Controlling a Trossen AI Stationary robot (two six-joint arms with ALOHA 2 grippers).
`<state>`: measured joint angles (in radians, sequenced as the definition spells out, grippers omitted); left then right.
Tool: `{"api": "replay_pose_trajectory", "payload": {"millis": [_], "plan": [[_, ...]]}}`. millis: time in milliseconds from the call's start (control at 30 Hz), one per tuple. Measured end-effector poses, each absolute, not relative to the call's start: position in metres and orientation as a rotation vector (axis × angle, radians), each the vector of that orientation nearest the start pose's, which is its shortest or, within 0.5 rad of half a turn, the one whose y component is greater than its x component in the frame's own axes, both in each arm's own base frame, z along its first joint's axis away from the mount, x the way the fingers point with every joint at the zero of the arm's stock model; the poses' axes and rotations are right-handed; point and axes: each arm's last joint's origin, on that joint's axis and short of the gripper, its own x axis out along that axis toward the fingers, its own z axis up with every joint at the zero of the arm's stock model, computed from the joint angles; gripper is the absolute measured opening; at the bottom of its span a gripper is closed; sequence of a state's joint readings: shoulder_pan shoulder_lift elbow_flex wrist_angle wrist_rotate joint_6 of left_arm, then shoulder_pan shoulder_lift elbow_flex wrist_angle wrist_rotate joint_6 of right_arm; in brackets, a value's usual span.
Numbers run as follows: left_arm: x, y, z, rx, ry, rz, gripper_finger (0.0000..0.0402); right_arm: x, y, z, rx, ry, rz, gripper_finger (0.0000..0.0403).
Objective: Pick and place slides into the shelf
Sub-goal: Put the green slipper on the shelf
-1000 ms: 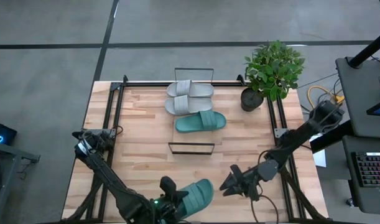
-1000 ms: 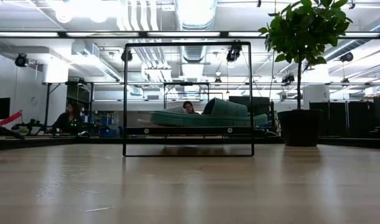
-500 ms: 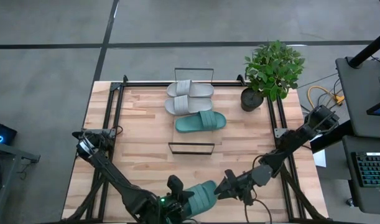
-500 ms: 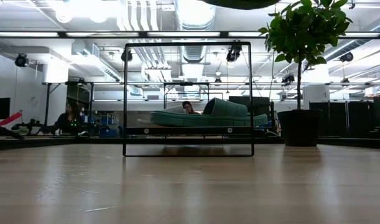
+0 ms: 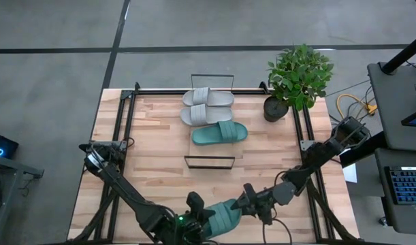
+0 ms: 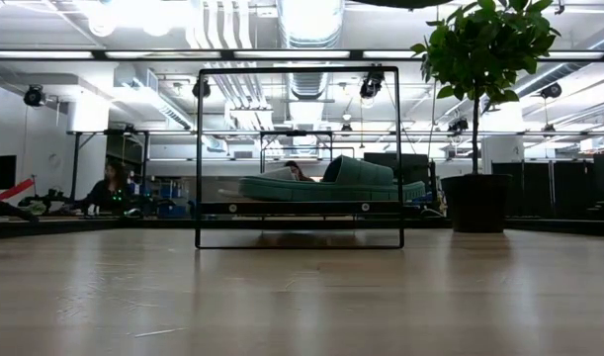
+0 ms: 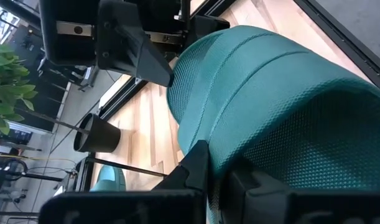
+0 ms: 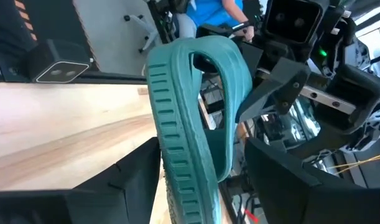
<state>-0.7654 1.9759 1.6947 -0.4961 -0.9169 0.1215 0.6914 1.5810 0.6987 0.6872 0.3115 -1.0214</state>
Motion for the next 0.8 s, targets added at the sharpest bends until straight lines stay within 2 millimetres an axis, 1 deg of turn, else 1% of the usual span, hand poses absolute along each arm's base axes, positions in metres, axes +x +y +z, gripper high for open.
{"api": "replay_pose_trajectory", "payload": {"millis": [200, 333, 433, 600, 633, 800], "plan": [[0.333, -0.284, 0.277, 0.728, 0.529, 0.112, 0.0, 0.251, 0.196, 0.198, -1.099, -0.032, 0.437, 0.0201], [0.338, -0.281, 0.279, 0.723, 0.512, 0.14, 0.0, 0.251, 0.196, 0.196, -1.118, -0.019, 0.441, 0.0171], [0.339, -0.279, 0.279, 0.742, 0.516, 0.146, 0.0, 0.251, 0.196, 0.196, -1.127, -0.014, 0.443, 0.0131], [0.342, -0.276, 0.279, 0.744, 0.52, 0.149, 0.0, 0.25, 0.195, 0.192, -1.209, 0.004, 0.47, 0.0038], [0.342, -0.276, 0.279, 0.747, 0.522, 0.149, 0.0, 0.25, 0.195, 0.191, -1.228, 0.008, 0.475, 0.003], [0.342, -0.276, 0.279, 0.745, 0.52, 0.15, 0.0, 0.25, 0.195, 0.191, -1.244, 0.007, 0.477, 0.003]]}}
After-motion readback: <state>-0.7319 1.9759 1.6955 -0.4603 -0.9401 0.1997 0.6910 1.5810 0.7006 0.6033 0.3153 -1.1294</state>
